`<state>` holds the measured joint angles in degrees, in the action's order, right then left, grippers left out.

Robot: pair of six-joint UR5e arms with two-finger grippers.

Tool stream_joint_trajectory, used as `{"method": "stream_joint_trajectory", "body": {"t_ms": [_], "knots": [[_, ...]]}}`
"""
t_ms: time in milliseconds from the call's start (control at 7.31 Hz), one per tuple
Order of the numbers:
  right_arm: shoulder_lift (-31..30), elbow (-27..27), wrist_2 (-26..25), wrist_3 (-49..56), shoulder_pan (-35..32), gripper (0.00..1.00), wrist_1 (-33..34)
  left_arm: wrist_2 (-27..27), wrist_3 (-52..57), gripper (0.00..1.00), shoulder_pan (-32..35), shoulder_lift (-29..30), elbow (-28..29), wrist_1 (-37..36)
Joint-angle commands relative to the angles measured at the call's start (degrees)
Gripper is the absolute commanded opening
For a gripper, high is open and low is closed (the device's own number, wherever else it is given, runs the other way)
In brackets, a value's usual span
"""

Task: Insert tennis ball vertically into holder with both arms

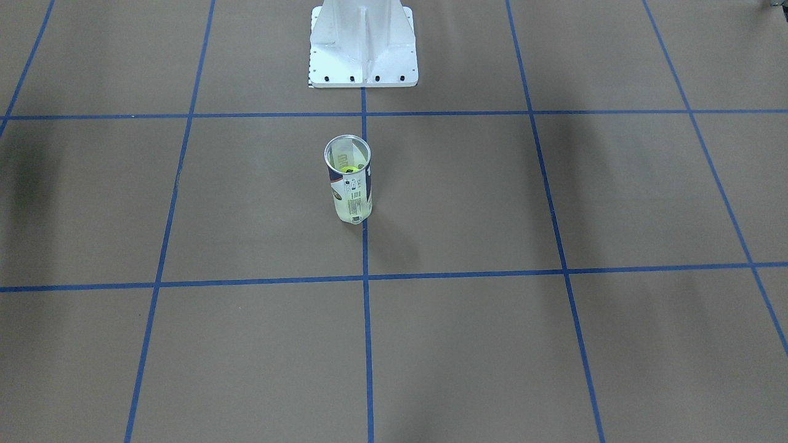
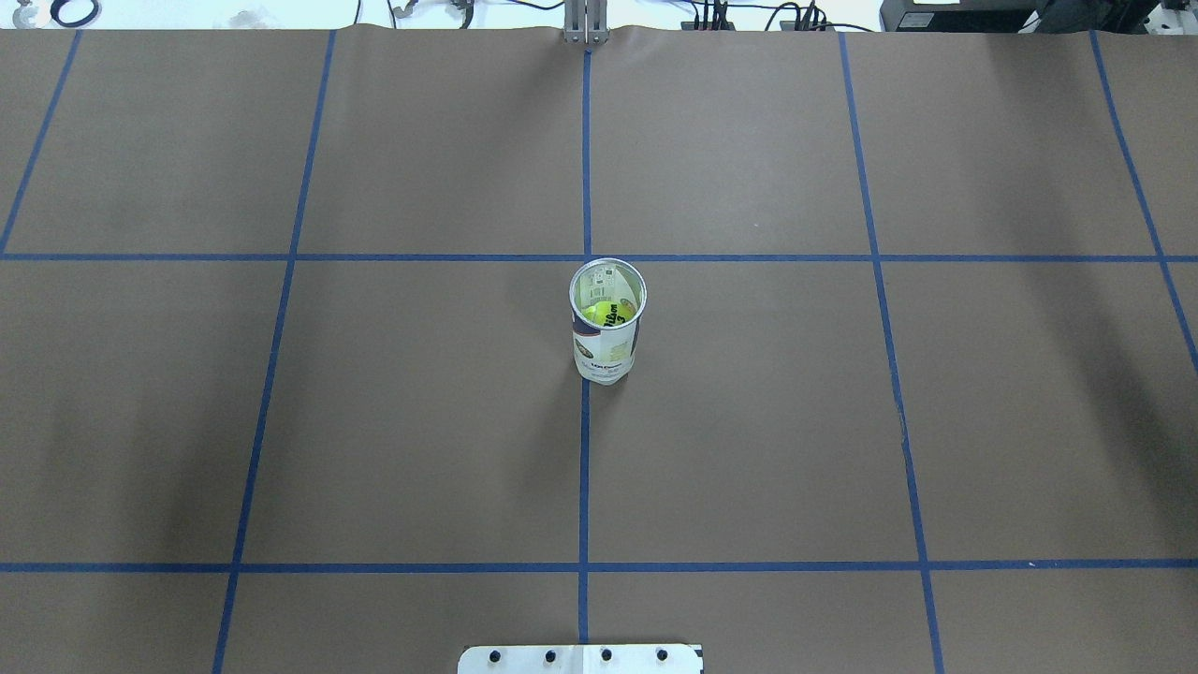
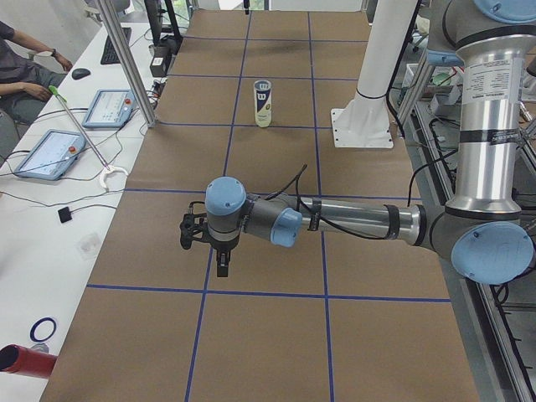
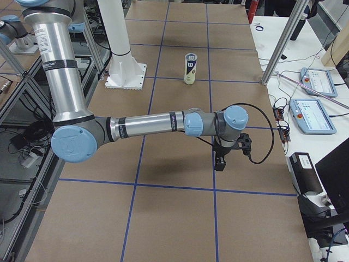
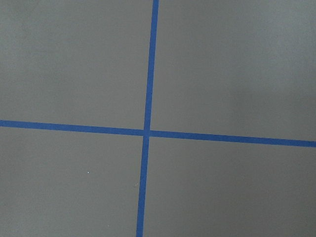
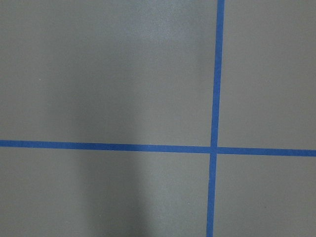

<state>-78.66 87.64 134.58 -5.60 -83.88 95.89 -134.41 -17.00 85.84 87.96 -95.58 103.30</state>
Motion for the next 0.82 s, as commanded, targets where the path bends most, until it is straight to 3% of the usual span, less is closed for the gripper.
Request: {"method": "stream_joint_trajectory", "body": {"t_ms": [0,684], "knots": [[0.1,-0.2,0.1,0.3,0.1,1.00,-0.2,0.6,1.3,0.99,-1.7,0.2,0.0,-0.3],[0.0,0.6,-3.1,0.7,0.5,1.00,0.0,-0.3,8.6,0.99,-1.6,0.6,-0.6,-12.0]]}}
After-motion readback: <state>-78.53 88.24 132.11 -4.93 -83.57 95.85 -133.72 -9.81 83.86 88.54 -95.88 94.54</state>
